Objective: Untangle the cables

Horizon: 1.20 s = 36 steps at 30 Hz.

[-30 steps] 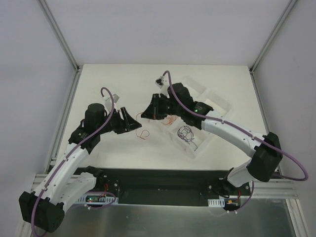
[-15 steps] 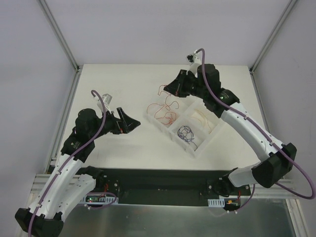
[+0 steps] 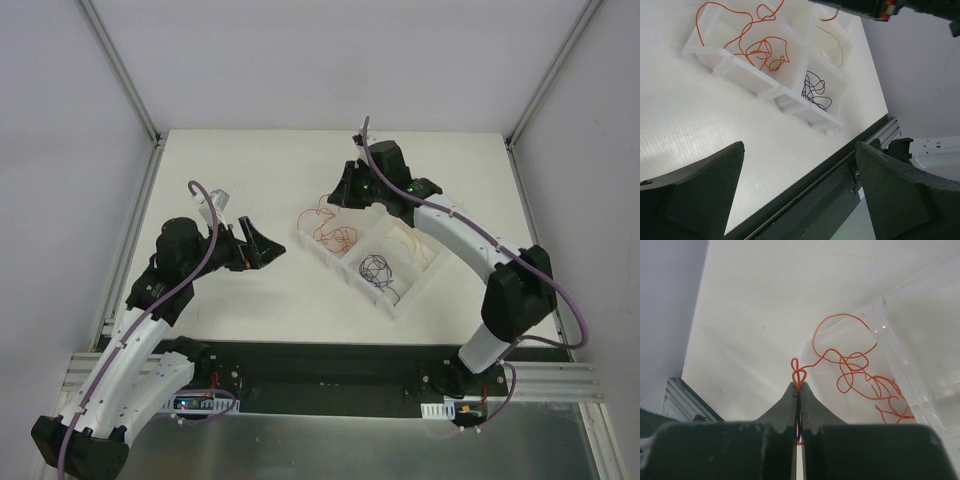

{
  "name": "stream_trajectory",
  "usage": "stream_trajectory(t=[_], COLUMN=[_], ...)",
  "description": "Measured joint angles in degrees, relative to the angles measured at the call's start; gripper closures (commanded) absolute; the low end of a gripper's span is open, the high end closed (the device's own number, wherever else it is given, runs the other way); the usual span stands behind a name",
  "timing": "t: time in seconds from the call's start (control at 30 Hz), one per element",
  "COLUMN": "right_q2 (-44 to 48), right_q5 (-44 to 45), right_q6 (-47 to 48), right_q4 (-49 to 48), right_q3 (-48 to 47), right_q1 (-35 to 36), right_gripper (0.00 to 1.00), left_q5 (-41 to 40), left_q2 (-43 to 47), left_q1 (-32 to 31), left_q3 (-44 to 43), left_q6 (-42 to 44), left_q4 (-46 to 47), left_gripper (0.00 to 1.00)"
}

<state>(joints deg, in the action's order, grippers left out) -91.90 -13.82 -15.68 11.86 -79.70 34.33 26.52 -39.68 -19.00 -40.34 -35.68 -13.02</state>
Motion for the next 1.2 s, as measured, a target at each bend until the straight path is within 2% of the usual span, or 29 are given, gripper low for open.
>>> stream_trajectory(t=[0.13, 0.23, 0.3, 0.33, 0.37, 0.47, 0.53, 0.67, 0.8, 0.9, 1.1, 1.17, 1.2], right_q2=[-5.97, -9.09, -9.46, -9.44, -9.38, -9.01, -8.33, -5.14, 1.86, 9.75, 33.59, 42.64, 46.77], right_q5=[0.70, 1.86, 3.26, 3.80, 4.46, 5.92, 6.67, 8.57, 10.47, 11.45, 16.35, 18.60, 19.93], right_q6=[0.96, 2.16, 3.23, 3.61, 4.24, 6.29, 7.50, 9.70, 11.54, 12.70, 14.60, 15.43, 15.78], right_q4=[0.79, 3.08, 5.33, 6.16, 6.80, 8.87, 10.29, 13.18, 14.47, 13.33, 8.57, 6.80, 6.32], right_q3=[0.44, 1.11, 1.60, 1.62, 1.60, 1.60, 1.60, 1.64, 3.30, 8.26, 25.94, 31.34, 33.46], right_q1=[0.00, 0.22, 0.59, 0.83, 1.07, 1.70, 1.95, 1.97, 1.97, 1.97, 2.03, 2.03, 2.03], right_gripper=[0.99, 0.95, 0.81, 0.68, 0.60, 0.40, 0.35, 0.33, 0.29, 0.25, 0.18, 0.11, 0.04], left_q5=[0.00, 0.00, 0.00, 0.00, 0.00, 0.02, 0.02, 0.00, 0.00, 0.04, 2.29, 3.91, 4.76], left_q2=[0.07, 0.07, 0.02, -0.04, -0.17, -1.29, -2.23, -3.06, -3.41, -3.58, -4.17, -3.80, -3.32], left_q1=[0.00, 0.00, 0.00, 0.00, 0.00, 0.00, 0.00, 0.00, 0.00, 0.00, 0.00, -0.02, -0.02], left_q3=[0.00, 0.00, 0.00, 0.00, 0.00, 0.00, 0.00, 0.00, 0.00, 0.00, 0.02, 0.70, 1.53], left_q6=[0.13, 0.24, 0.35, 0.35, 0.37, 0.42, 0.48, 0.63, 0.72, 1.03, 2.01, 1.88, 1.68], left_q4=[0.02, 0.00, -0.02, 0.00, 0.02, 0.04, -0.02, -0.09, 0.00, 0.33, 4.68, 9.03, 11.72], left_gripper=[0.08, 0.08, 0.08, 0.08, 0.08, 0.08, 0.08, 0.08, 0.08, 0.08, 0.08, 0.07, 0.07])
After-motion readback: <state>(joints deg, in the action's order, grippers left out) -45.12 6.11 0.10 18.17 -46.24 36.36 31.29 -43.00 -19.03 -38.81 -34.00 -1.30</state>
